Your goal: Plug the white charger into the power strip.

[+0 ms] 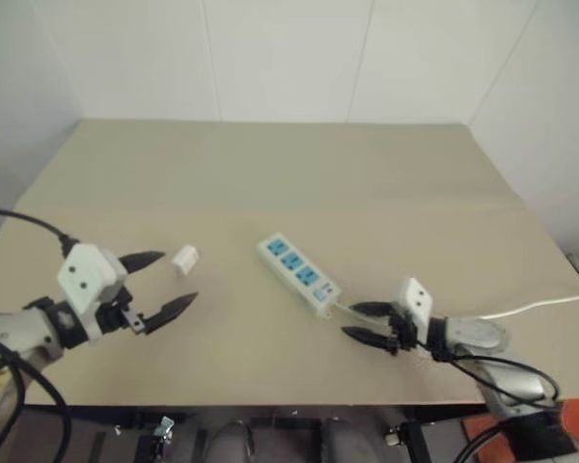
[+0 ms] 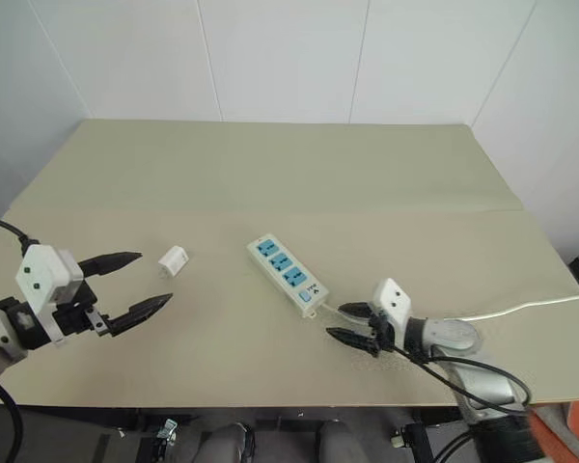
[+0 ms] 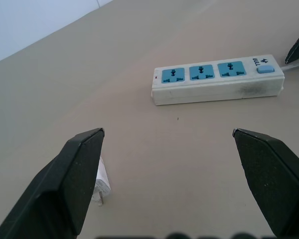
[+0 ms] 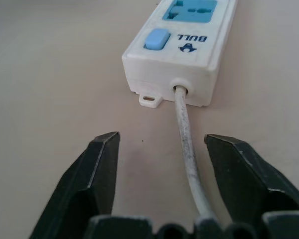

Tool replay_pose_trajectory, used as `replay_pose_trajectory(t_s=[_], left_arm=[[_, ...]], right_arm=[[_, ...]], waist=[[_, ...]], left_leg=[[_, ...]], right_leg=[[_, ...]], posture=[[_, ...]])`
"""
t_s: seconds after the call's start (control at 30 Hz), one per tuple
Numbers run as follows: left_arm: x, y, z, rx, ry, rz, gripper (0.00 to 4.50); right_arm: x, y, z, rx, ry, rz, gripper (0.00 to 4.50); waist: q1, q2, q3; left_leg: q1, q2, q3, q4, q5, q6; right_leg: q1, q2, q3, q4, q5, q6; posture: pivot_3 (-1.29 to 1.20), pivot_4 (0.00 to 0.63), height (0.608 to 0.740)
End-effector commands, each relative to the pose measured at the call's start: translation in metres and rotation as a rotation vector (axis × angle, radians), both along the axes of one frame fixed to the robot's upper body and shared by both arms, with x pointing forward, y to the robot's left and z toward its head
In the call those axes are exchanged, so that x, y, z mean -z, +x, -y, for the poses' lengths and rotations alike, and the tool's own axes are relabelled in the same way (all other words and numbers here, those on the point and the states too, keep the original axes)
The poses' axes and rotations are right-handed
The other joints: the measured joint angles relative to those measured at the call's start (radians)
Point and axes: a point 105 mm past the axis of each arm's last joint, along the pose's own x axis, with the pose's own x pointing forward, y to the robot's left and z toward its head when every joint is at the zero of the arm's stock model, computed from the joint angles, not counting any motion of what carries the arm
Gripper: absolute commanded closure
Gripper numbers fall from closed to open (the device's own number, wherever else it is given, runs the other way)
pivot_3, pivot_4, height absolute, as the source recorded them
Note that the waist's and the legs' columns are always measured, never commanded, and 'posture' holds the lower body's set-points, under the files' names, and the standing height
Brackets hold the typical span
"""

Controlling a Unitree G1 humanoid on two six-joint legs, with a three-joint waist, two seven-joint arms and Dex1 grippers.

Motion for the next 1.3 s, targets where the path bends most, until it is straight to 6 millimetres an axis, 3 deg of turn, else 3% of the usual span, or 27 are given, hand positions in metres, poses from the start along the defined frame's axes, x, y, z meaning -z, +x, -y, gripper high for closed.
replay_pose_trajectory(t_s=[0.03,0.27,0.5,0.7,0.93,1.3], left_arm=[[-0.010,-0.001,0.003,0.027,0.010,0.041,0.00],[-0.011,0.001,0.001,0.035,0.022,0.036,0.00],[-0.012,0.002,0.002,0.040,0.024,0.035,0.00],[-0.014,0.003,-0.001,0.037,0.029,0.043,0.00],[-0.014,0.002,0.000,0.034,0.033,0.045,0.00],[-0.014,0.003,-0.002,0.034,0.037,0.048,0.00]], right_arm=[[-0.029,-0.001,-0.004,0.019,0.099,0.085,0.14],[-0.042,0.022,-0.040,0.227,0.259,0.204,0.07],[-0.031,0.030,-0.074,0.318,0.269,0.268,0.07],[-0.015,0.035,-0.080,0.377,0.279,0.231,0.07],[0.007,0.028,-0.090,0.383,0.270,0.178,0.07],[0.029,0.037,-0.088,0.398,0.230,0.156,0.07]], waist=[[-0.004,0.000,0.000],[-0.007,0.001,0.000],[-0.004,0.001,0.000],[-0.005,0.001,0.000],[-0.007,0.001,0.000],[-0.012,-0.002,-0.002]], left_leg=[[0.000,0.000,0.000,0.000,0.000,0.000],[0.001,0.002,0.000,0.000,0.000,0.000],[-0.001,0.000,0.000,0.000,0.000,0.000],[-0.001,0.000,0.000,0.000,0.000,0.000],[0.000,0.000,0.000,0.000,0.000,0.000],[0.004,0.001,0.000,0.000,0.000,0.000]], right_leg=[[0.000,0.000,0.000,0.000,0.000,0.000],[-0.001,0.002,0.000,0.001,0.000,0.000],[-0.002,0.000,0.000,0.001,0.000,0.000],[-0.002,0.000,0.000,0.001,0.000,0.000],[-0.002,0.000,0.000,0.001,0.000,0.000],[0.001,0.001,0.001,0.002,0.000,-0.001]], posture=[[0.00,0.150,0.740],[0.00,0.150,0.740],[0.00,0.150,0.740],[0.00,0.150,0.740],[0.00,0.150,0.740],[0.00,0.150,0.740]])
